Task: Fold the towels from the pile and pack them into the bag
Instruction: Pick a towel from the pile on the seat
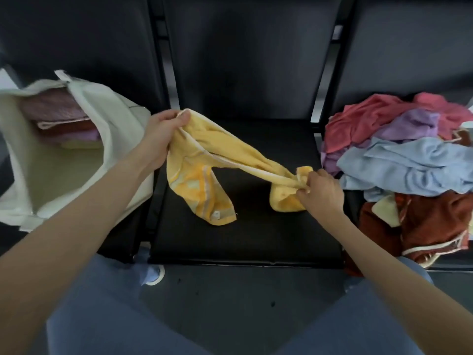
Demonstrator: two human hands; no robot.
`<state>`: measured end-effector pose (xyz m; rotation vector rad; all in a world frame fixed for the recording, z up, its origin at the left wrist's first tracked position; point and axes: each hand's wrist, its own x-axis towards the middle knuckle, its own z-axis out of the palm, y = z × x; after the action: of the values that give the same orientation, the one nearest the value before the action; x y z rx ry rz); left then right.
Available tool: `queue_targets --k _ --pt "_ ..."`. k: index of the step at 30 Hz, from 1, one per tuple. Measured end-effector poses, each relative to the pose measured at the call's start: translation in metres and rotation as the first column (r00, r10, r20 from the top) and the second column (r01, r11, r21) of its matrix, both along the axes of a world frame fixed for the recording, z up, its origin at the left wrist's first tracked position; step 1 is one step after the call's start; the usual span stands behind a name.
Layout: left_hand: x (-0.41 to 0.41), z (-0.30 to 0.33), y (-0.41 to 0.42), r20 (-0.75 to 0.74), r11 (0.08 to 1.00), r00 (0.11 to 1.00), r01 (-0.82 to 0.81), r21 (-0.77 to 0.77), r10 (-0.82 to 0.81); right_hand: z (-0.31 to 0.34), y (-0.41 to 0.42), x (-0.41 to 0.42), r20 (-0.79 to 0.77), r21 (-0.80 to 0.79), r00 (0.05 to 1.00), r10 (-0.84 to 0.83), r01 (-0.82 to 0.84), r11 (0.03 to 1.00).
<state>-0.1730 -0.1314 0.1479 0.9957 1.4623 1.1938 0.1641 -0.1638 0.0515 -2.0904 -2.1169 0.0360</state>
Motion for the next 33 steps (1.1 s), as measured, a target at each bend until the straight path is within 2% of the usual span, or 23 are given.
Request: queue_targets --k 2,6,7,8,10,12,16,18,20,22,24,26,30,33 --pt "-0.008 0.003 0.005 0.009 0.997 0.997 -0.073 0.020 0.073 0.004 0.000 0.009 0.042 -0.002 0.998 -0.049 0.049 0.999" --pt "-0.016 0.007 0.010 0.002 0.984 0.984 -0.175 -0.021 0.175 0.003 -0.005 0.026 0.249 -0.198 0.967 -0.054 0.106 0.975" --pt "-0.016 0.008 0.012 0.005 0.985 0.985 -0.173 -0.026 0.173 0.001 -0.007 0.029 0.246 -0.216 0.969 -0.036 0.091 0.972" --pt "-0.017 0.009 0.016 0.008 0.987 0.987 -0.159 -0.026 0.159 -0.001 -0.008 0.031 0.191 -0.210 0.981 -0.013 0.054 0.976" --pt "-0.015 0.009 0.026 -0.004 0.990 0.990 -0.138 -0.025 0.138 -0.003 -0.012 0.033 -0.040 -0.203 0.998 0.051 -0.058 0.977" --pt "-0.013 0.007 0.042 -0.043 0.988 0.987 -0.155 -0.026 0.154 -0.004 -0.014 0.033 -0.184 -0.224 0.975 0.123 -0.163 0.961" --pt "-0.001 -0.008 0.070 -0.219 0.982 0.959 -0.188 -0.009 0.181 -0.005 -0.018 0.028 -0.167 -0.271 0.963 0.213 -0.253 0.929" --pt "0.011 -0.024 0.066 -0.379 0.996 0.922 -0.088 -0.009 0.078 -0.004 -0.021 0.026 -0.199 -0.257 0.962 0.185 -0.234 0.938" --pt "0.027 -0.048 0.044 -0.585 0.993 0.804 0.119 -0.023 -0.110 -0.002 -0.023 0.024 -0.248 -0.237 0.957 0.154 -0.214 0.948" --pt "0.040 -0.076 0.011 -0.746 0.932 0.593 0.348 -0.102 -0.303 -0.001 -0.024 0.024 -0.296 -0.219 0.945 0.140 -0.210 0.953" --pt "0.048 -0.102 -0.017 -0.817 0.826 0.361 0.516 -0.228 -0.450 0.001 -0.027 0.025 -0.340 -0.214 0.932 0.122 -0.203 0.956" --pt "0.055 -0.122 -0.034 -0.845 0.738 0.189 0.603 -0.302 -0.500 0.002 -0.029 0.027 -0.373 -0.207 0.923 0.096 -0.184 0.961" --pt "0.066 -0.149 -0.039 -0.890 0.712 0.029 0.613 -0.344 -0.455 0.008 -0.033 0.030 -0.547 -0.141 0.837 -0.004 -0.088 0.986" --pt "0.070 -0.152 -0.037 -0.930 0.748 0.038 0.606 -0.270 -0.366 0.018 -0.037 0.032 -0.661 -0.011 0.749 -0.038 0.040 0.999"
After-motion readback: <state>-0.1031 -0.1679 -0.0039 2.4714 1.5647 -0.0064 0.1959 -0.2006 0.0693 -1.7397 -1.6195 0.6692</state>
